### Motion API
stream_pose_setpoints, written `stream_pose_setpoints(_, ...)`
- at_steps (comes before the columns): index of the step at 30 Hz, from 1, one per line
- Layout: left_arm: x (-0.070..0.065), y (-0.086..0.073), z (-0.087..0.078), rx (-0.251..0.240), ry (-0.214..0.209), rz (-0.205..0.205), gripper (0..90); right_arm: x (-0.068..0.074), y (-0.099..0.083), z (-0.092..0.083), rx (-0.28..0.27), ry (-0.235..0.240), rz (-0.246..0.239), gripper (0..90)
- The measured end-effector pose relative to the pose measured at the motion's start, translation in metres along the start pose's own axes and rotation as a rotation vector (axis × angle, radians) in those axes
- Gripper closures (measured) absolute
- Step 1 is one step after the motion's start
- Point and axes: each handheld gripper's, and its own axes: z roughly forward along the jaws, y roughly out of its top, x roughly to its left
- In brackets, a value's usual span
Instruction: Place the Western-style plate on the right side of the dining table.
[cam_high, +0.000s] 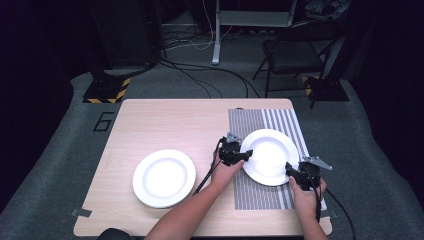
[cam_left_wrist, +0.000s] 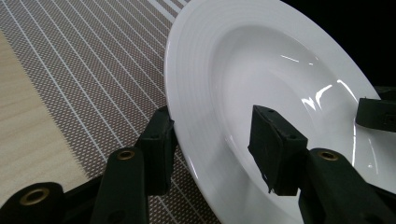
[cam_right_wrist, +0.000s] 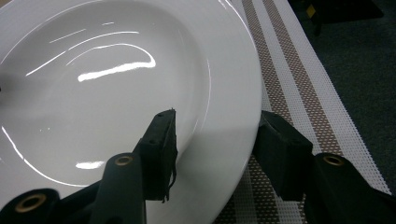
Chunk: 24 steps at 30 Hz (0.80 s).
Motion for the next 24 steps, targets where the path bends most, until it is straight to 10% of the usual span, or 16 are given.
stream_pose_setpoints(24, 0.003, 0.0, 0.013, 0.036, -0.015, 0.027, 50.3, -0.007, 0.003, 0.009, 0.017, -0.007, 0.031, 48.3)
